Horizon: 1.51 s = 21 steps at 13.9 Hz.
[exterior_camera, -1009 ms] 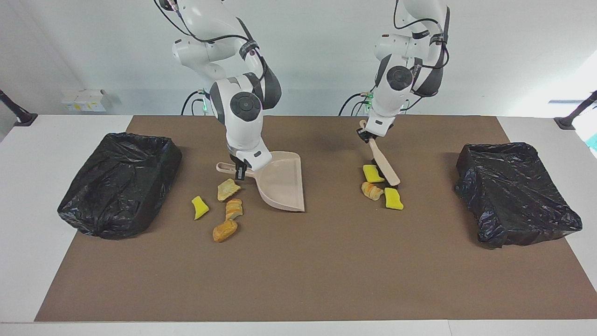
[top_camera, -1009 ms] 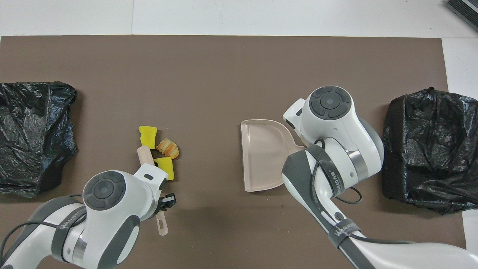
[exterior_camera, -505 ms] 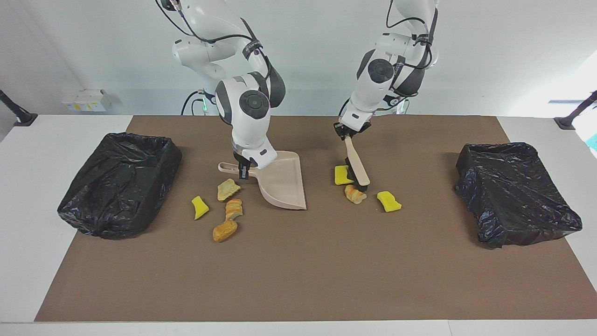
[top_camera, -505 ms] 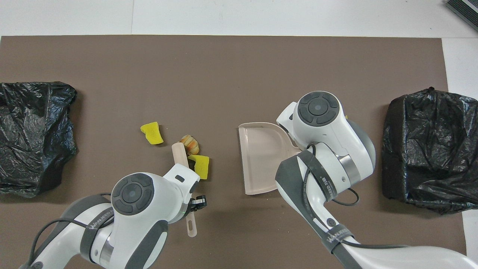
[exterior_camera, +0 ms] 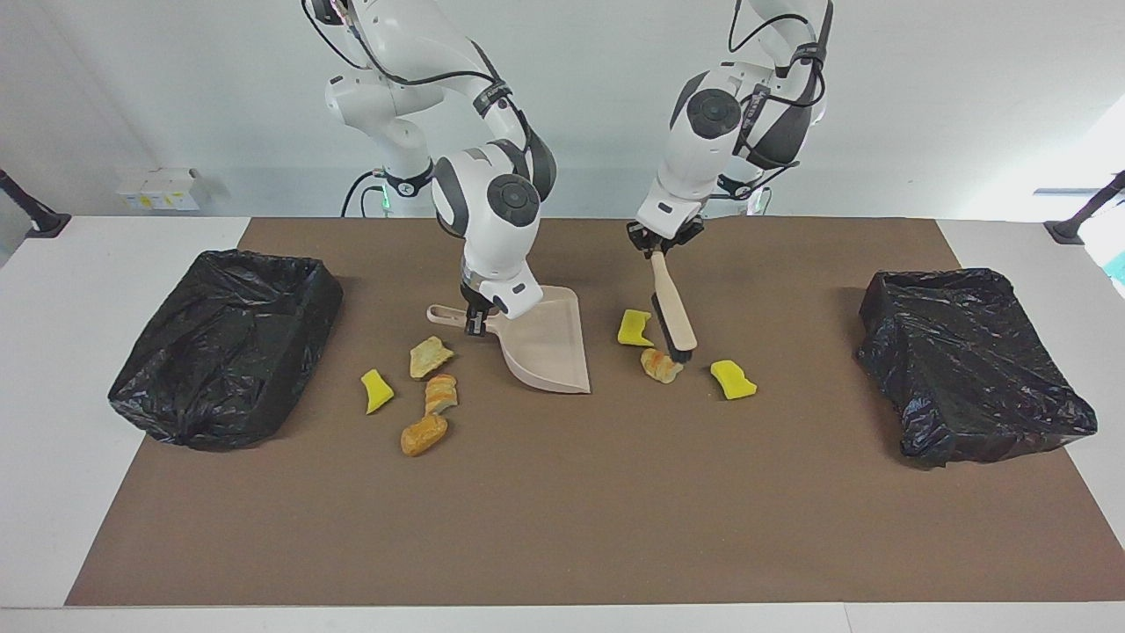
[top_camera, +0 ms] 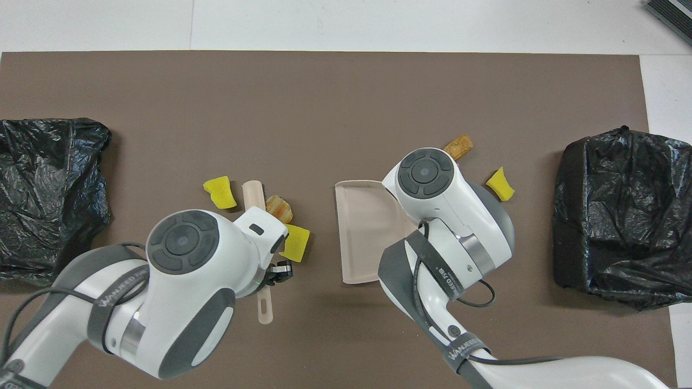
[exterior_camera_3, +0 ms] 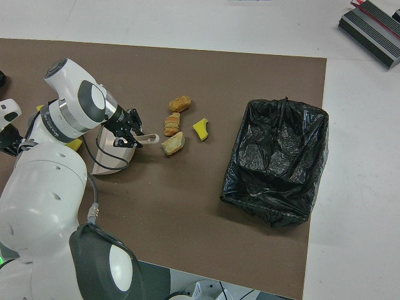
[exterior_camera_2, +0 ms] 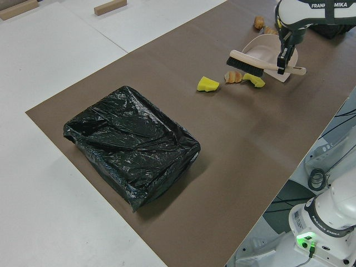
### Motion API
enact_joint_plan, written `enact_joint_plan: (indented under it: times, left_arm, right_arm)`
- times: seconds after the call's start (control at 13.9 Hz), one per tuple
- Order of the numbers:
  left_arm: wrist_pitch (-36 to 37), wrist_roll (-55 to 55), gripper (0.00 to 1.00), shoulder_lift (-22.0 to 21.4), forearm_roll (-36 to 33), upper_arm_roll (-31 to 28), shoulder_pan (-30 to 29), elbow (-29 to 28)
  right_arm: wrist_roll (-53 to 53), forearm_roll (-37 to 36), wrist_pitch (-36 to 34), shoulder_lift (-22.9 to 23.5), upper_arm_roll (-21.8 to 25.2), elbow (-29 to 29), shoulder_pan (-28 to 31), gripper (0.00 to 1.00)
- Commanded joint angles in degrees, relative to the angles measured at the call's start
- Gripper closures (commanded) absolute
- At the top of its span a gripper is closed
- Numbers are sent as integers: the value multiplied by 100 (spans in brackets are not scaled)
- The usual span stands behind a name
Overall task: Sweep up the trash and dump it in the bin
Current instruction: 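Sweep the sponge pieces into the dustpan with the left gripper's brush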
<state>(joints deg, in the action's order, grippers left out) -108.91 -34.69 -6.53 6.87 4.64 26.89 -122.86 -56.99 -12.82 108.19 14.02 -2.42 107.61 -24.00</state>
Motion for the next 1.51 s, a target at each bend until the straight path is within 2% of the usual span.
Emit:
enact_joint_plan:
  times: [0.0,0.14,0.29,0.43,0.58,0.79,0.94,1.15,1.44]
  left_arm:
    - [169,602,100,266,-474,2,-585,341]
    - [160,1321,100,284,-843,2,-1016,333]
    - [20,2112,100,389,-889,2,-1421,324]
    - [-461,2449,100,529,-898,2,-1589,236]
    - [-919,2459,100,914,-1063,2,-1599,227]
    - [-1315,2441,100,1013,-1126,11,-1529,-53]
    - [-1334,2354,100,961,-1118,28,-1424,-264]
    - [-1290,1565,100,890,-1048,63,-959,-362]
    - [-1194,974,100,750,-442,64,-220,-432]
  right_arm:
    - [215,-80,220,13,-30,75,18,100]
    - [215,-80,211,4,-30,75,18,100]
    - [215,-80,202,4,-30,75,18,100]
    - [224,-89,124,4,-22,67,-34,100]
    - [250,-89,97,-13,-30,84,-43,100]
    - [312,-98,-192,-66,-30,93,-61,100]
    - [312,-98,-202,-92,-30,137,-70,100]
    - [320,-98,-167,-84,-30,137,-70,100]
    - [400,-89,-114,-84,-39,137,-70,100]
